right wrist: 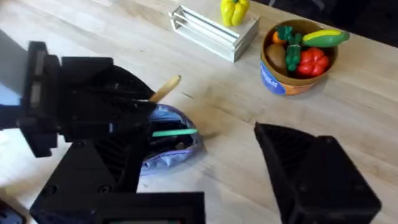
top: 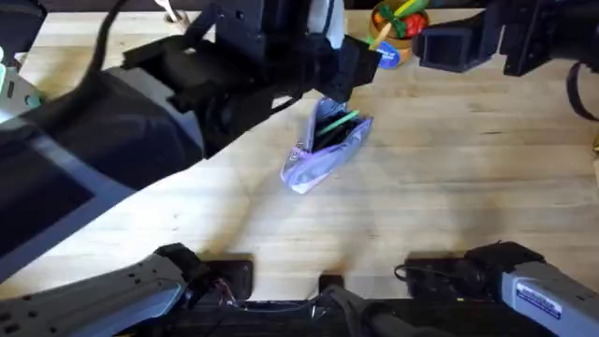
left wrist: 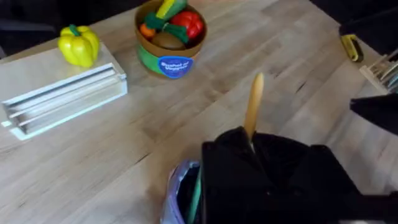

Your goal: Unzip the bag, pick up the pens from the table one at a time and place them inside, then zip the bag closed.

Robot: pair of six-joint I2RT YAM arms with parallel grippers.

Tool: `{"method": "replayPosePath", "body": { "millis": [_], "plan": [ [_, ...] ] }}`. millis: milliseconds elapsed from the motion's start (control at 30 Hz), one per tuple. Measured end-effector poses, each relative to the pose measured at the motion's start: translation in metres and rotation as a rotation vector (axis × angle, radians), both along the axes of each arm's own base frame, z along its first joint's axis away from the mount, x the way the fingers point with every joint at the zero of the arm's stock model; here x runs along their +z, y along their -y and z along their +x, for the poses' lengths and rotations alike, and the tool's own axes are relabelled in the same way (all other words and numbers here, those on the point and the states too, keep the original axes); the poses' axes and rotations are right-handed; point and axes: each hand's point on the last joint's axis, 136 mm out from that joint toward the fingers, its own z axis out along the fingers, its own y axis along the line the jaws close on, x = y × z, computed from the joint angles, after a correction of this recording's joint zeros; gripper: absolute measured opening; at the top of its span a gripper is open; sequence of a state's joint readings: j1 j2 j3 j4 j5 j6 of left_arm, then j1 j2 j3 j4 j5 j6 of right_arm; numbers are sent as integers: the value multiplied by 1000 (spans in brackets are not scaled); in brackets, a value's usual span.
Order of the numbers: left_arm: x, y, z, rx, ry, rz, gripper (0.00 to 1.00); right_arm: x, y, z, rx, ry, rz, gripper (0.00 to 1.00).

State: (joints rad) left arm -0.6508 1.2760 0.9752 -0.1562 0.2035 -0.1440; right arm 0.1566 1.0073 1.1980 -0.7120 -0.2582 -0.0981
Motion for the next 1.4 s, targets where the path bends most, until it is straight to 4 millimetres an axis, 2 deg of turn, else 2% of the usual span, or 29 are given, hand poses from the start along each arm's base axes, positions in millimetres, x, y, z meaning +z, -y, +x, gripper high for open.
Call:
{"method": "replayPosePath", "body": {
  "millis": [133,267,367,567,667,933,1233,1267,1400],
  "plan": [
    [-25,21,0,-70,-11,41,40,0,0,0,0,0,0,997],
    [-48,29,0,-112,-31,93,40,0,0,0,0,0,0,997],
    [-71,25,-4,-121,-89,149,41,0,0,0,0,0,-1,997],
    [-131,4,-21,-112,-271,317,41,0,0,0,2,1,-2,997],
    [-149,-5,-26,-100,-323,378,41,0,0,0,2,1,-2,997],
    [-167,-23,-46,-98,-426,463,41,0,0,0,2,2,-2,998],
    [-167,-24,-47,-99,-433,469,50,0,0,0,2,2,-2,998],
    [-168,-25,-48,-97,-434,471,109,0,0,0,2,2,-2,998],
    [-168,-26,-48,-97,-436,474,723,0,0,0,2,1,-2,998]
  ]
}}
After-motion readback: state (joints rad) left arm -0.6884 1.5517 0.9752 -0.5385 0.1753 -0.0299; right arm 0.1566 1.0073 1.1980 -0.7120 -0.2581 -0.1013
